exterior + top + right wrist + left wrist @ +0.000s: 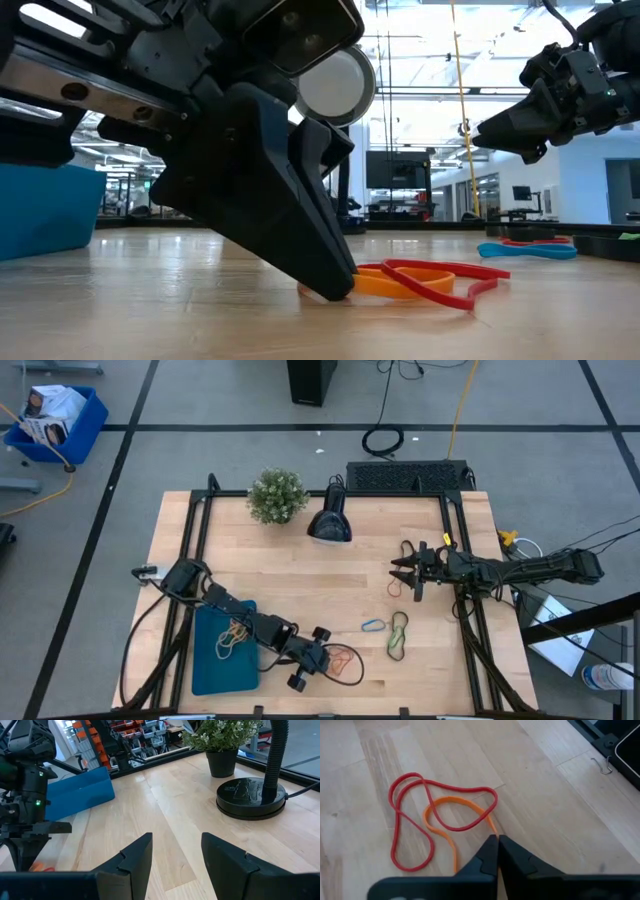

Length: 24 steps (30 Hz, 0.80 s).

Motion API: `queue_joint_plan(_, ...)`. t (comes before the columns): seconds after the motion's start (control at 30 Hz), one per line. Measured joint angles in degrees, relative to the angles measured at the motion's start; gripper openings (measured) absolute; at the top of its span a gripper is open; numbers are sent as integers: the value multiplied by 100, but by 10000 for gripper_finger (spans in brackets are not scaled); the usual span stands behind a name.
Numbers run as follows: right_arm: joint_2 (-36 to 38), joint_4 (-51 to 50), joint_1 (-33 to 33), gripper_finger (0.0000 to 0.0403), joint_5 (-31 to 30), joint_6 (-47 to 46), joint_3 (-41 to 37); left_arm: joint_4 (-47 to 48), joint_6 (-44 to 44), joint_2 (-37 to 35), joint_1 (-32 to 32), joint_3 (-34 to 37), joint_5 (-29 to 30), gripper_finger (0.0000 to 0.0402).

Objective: Pick and place rubber bands into bin
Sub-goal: Put the orange rubber band into the blue bin

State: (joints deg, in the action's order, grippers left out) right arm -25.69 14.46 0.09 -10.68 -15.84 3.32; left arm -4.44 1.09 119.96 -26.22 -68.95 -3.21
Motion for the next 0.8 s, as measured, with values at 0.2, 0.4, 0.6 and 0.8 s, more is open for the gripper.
queue_joint_plan(0.2,0,11,-1,164,0,0,1,283,-217,-225,9,27,-164,6)
queue_joint_plan(0.4,0,31,0,164,-1,0,0,1302,-324,-959,26,20,-63,10)
queue_joint_plan(0.6,-2,44,-1,164,0,0,1,2557,-711,-1922,44,14,87,11)
queue_joint_plan(0.8,-1,74,-1,164,-2,0,0,4058,-1506,-2874,46,14,183,7)
